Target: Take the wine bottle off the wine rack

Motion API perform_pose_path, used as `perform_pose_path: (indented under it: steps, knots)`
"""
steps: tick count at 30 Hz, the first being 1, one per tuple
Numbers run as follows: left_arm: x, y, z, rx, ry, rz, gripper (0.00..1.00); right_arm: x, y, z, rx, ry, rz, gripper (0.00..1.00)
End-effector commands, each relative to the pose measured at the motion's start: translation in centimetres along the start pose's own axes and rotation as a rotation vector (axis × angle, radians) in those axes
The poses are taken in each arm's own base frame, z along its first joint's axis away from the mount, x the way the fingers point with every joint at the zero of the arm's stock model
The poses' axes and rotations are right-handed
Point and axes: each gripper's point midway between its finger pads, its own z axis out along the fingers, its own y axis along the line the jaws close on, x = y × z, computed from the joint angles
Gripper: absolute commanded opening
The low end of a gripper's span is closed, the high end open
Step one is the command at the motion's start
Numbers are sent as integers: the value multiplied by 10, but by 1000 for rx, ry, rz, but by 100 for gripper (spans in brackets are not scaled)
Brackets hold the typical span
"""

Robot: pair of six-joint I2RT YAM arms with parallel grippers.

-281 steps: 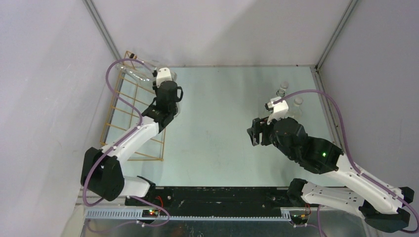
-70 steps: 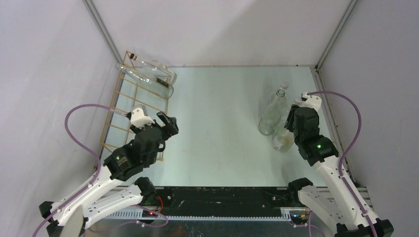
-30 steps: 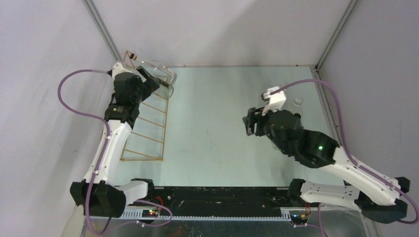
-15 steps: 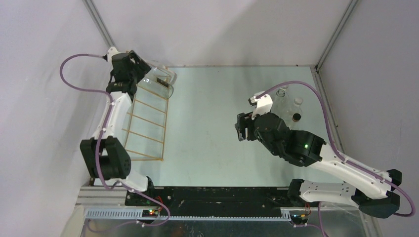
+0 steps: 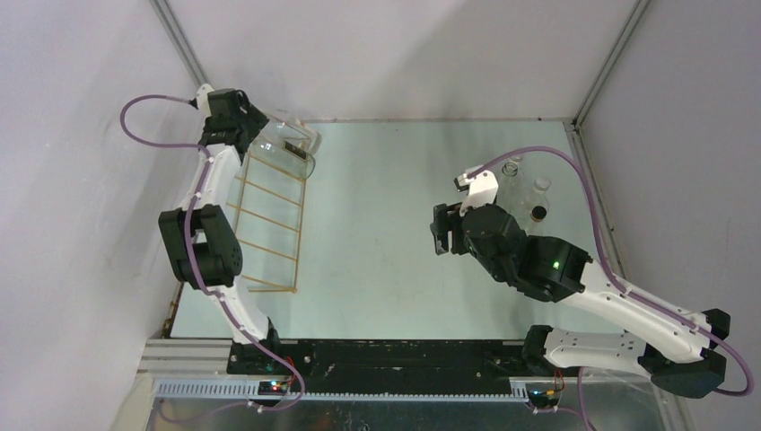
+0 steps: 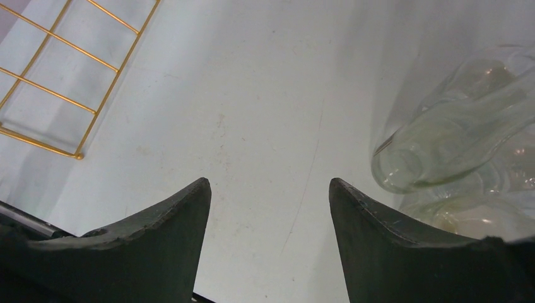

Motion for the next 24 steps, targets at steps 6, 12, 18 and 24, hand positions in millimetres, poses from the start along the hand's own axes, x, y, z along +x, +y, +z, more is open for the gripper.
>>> perform_pose_path:
  steps: [6,12,18,24]
  knots:
    - [-29,-5,15,-39,-71,-29,75,2,-10,8,34,2,15,72]
    - [-29,7,22,-96,-90,-22,74,4,-13,15,43,13,7,73]
    - [-30,14,22,-131,-106,-13,71,7,-14,22,51,31,3,73]
    - [-38,17,24,-152,-140,-3,72,10,-12,27,50,45,-4,73]
